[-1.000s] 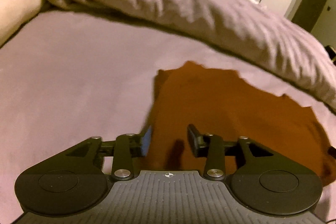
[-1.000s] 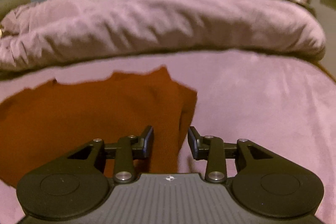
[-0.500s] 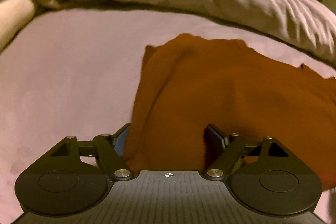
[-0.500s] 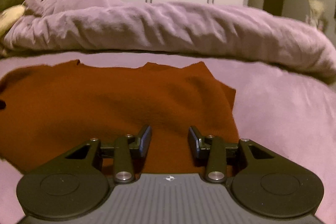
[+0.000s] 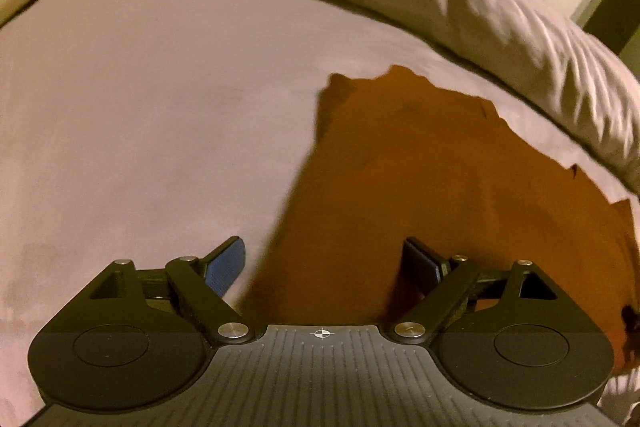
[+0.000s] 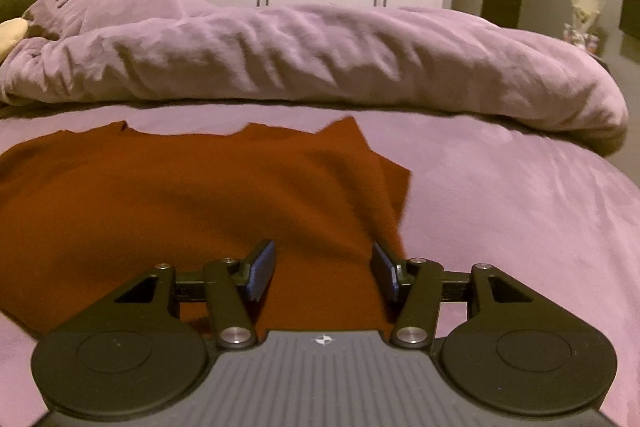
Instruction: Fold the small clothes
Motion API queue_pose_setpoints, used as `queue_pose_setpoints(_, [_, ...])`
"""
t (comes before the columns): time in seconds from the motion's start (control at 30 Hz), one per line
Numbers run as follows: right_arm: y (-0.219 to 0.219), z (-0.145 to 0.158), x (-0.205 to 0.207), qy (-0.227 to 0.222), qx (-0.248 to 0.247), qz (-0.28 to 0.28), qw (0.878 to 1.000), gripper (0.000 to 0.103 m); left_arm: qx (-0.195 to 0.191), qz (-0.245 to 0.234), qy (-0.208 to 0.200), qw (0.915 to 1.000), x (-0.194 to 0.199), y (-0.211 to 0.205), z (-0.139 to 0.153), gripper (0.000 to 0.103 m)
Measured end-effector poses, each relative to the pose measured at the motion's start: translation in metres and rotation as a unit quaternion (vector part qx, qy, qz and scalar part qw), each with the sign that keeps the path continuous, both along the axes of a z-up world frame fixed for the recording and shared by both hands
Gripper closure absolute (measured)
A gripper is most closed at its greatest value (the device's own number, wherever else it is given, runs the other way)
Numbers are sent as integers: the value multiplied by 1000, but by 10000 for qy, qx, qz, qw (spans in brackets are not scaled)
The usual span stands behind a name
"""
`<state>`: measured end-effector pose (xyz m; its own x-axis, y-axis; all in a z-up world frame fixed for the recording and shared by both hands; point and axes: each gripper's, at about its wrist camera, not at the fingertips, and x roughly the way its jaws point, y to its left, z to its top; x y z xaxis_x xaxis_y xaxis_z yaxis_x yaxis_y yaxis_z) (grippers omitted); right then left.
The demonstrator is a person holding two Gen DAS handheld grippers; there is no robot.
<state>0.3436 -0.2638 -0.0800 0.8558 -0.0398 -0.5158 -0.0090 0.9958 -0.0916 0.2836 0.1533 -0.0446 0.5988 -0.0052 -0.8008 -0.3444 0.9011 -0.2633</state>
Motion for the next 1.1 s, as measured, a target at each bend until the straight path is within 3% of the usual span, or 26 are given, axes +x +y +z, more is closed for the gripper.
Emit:
queue_pose_setpoints(0.1, [-17,6,-9,6,204,-403,9990,39,-140,339,8,9993,-8,15,8,13])
queue_pose_setpoints(0.23, [-31,23,-35,-115,574,-701,9958,40,-369,700,83,9968,-23,35,11,21])
queue_pose_setpoints(0.37, [-31,22,-64,-2,1052,-516,9931,40,-1244,378,56,9915,-34,38,1,22])
queue_pose_setpoints(0.53, [-41,5,-78,458,2017,-629,9764,40,-1889,-59,-88,9819,-40,24,-7,22])
queue_pose_setpoints(0.63, [-45,5,-83,499,2385,-674,9675,40,-2156,-162,-96,9763,-36,17,-14,25])
queue_pose_setpoints(0.73, [-58,7,-80,513,2984,-685,9506,40,-2369,-136,-90,9714,-32,16,-20,30])
queue_pose_setpoints(0.87, [-78,-3,-65,614,4093,-792,9069,40,-2693,130,-114,9629,-24,20,-26,43])
queue_pose_setpoints(0.97, [-82,-11,-49,649,4452,-868,8889,46,-2828,244,-49,9589,-18,21,-31,57])
queue_pose_setpoints(1.03, [-80,-14,-37,752,4542,-884,8833,69,-2911,245,-43,9564,-14,22,-32,71])
queue_pose_setpoints(1.07, [-77,-15,-31,840,4522,-896,8834,74,-2952,269,-57,9550,-14,23,-32,84])
queue_pose_setpoints(1.1, [-74,-14,-27,893,4457,-909,8861,79,-2983,264,-111,9541,-15,25,-31,89])
